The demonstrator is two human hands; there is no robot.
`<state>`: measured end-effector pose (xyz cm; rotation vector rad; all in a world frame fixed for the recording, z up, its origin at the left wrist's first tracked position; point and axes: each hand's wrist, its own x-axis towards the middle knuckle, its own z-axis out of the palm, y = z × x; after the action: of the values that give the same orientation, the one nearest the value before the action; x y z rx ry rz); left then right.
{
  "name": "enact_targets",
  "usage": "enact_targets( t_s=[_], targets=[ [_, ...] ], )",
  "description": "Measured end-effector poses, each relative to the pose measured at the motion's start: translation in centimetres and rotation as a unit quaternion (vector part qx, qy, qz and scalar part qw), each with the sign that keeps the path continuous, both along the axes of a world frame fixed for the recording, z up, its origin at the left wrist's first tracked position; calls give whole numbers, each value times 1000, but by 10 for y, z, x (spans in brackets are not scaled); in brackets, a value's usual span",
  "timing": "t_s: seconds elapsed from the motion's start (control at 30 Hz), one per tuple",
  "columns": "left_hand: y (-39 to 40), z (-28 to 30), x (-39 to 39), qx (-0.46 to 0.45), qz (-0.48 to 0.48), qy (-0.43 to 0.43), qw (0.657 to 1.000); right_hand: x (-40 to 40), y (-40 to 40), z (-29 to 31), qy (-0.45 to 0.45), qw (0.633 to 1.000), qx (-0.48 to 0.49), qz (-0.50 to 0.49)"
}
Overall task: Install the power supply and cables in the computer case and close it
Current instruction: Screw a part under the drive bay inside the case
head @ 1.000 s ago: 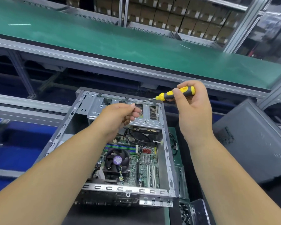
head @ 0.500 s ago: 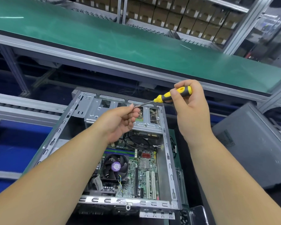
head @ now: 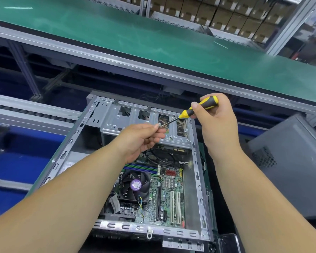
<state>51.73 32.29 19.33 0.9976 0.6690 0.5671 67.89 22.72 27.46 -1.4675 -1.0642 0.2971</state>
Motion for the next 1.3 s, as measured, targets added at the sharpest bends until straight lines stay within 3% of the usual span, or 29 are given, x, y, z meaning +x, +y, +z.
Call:
enact_targets(
  t_s=[0.13, 0.3, 0.4, 0.57, 0.73, 1.3],
  targets=[
    [5, -1, -4, -41, -48, 54, 997, 0, 6, -4, -43, 999, -21, -12],
    [9, -14, -8, -51, -175, 236, 954, 0, 14, -7, -128, 989, -68, -3],
    [8, -23, -2, -77, -153, 282, 944, -1, 20, -9, -177, 979, -102, -1],
    [11, -31, 5, -181, -47, 190, 964, -2, 30, -12, -215, 966, -142, 14],
    [9, -35, 13, -231, -5, 88, 969, 0, 36, -12, -221, 963, -151, 18],
    [12, -43, 13, -226, -2, 71, 972, -3, 43, 0, -293, 935, -181, 79]
  ],
)
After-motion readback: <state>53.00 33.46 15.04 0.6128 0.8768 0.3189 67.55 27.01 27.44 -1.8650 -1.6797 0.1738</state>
